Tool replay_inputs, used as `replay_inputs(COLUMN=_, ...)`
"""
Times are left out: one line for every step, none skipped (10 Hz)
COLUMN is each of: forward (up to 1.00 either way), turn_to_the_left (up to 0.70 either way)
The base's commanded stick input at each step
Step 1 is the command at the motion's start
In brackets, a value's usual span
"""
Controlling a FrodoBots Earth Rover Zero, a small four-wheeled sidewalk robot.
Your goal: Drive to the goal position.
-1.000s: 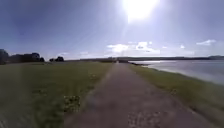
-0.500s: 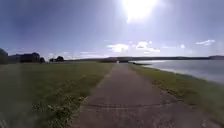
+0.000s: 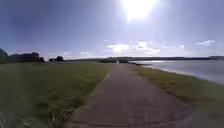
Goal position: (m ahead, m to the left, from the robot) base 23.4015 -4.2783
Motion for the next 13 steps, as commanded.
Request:
replay_inputs(forward=0.7, turn_to_the_left=-0.3)
replay_inputs(forward=0.7, turn_to_the_left=-0.2)
replay_inputs(forward=0.7, turn_to_the_left=0.04)
replay_inputs(forward=0.7, turn_to_the_left=0.05)
replay_inputs(forward=0.7, turn_to_the_left=0.05)
replay_inputs(forward=0.7, turn_to_the_left=0.05)
replay_inputs(forward=0.7, turn_to_the_left=0.05)
replay_inputs(forward=0.7, turn_to_the_left=0.05)
replay_inputs(forward=0.7, turn_to_the_left=0.05)
replay_inputs(forward=0.7, turn_to_the_left=0.05)
replay_inputs(forward=0.7, turn_to_the_left=0.4)
replay_inputs(forward=0.7, turn_to_the_left=0.4)
replay_inputs(forward=0.7, turn_to_the_left=0.18)
